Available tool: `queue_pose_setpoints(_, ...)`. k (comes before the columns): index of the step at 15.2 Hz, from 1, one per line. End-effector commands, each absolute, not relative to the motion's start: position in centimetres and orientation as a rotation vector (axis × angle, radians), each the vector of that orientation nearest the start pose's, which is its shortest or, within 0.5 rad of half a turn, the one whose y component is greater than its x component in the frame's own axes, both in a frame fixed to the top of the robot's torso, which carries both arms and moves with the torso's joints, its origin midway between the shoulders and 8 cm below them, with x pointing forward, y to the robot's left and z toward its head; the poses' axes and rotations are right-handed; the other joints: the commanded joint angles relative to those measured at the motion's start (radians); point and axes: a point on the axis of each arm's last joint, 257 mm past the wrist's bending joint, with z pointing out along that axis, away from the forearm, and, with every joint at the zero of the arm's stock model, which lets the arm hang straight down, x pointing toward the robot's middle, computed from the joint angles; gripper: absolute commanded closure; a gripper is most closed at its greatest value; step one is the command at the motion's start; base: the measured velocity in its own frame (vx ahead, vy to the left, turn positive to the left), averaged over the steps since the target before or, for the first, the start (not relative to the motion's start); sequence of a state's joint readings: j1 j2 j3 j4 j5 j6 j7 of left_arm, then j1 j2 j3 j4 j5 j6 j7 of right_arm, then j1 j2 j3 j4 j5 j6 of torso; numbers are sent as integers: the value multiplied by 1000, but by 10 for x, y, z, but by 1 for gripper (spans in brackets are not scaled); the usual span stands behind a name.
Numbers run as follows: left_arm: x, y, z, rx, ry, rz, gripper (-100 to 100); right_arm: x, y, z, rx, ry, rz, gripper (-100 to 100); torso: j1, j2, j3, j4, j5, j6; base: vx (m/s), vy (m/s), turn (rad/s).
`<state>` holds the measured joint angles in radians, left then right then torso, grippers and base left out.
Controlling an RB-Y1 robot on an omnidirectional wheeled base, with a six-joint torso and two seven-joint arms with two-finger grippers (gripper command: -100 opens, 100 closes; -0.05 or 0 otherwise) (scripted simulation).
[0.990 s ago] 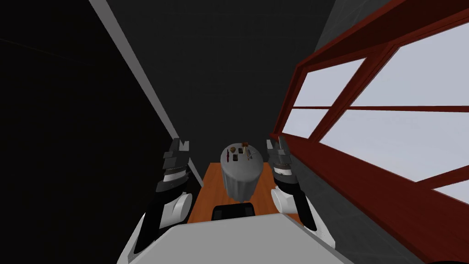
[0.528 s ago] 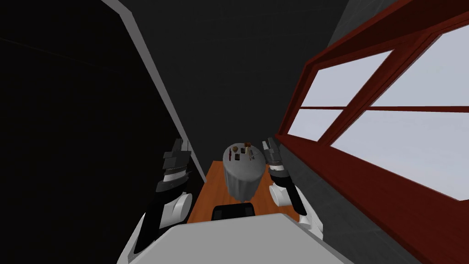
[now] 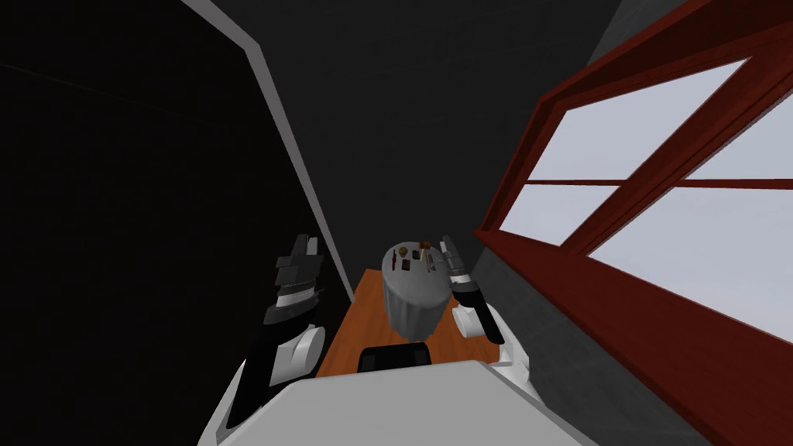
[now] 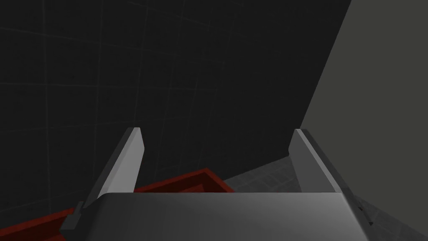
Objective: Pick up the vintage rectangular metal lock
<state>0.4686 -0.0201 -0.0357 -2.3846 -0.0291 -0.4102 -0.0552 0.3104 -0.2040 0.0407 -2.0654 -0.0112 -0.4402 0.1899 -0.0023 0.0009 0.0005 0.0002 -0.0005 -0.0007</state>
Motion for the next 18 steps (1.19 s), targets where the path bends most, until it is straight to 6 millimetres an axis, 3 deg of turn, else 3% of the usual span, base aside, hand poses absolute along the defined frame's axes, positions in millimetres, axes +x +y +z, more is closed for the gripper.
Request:
queue_pose_setpoints(1, 340, 262, 64, -604, 593, -1287, 0, 424, -244, -37, 497, 932, 1135, -100, 0, 0, 0, 0, 0, 0, -26, -18, 195)
queue_pose_setpoints(11, 340, 262, 64, -604, 593, -1287, 0, 464, -258, -94, 488, 1083, 976, -100, 1, 0, 0, 0, 0, 0, -22, -10, 147)
queue_pose_setpoints(14, 340, 262, 64, -604, 593, -1287, 0, 484, -266, -115, 451, 1153, 875, -100, 2, 0, 0, 0, 0, 0, -32, -1, 230)
queue_pose_setpoints(16, 340, 262, 64, -604, 593, -1287, 0, 487, -272, -135, 476, 1187, 859, -100, 2, 0, 0, 0, 0, 0, -28, -5, 161)
queue_pose_setpoints(18, 340, 262, 64, -604, 593, -1286, 0, 496, -276, -141, 451, 1214, 810, -100, 1, 0, 0, 0, 0, 1, -14, 2, 76)
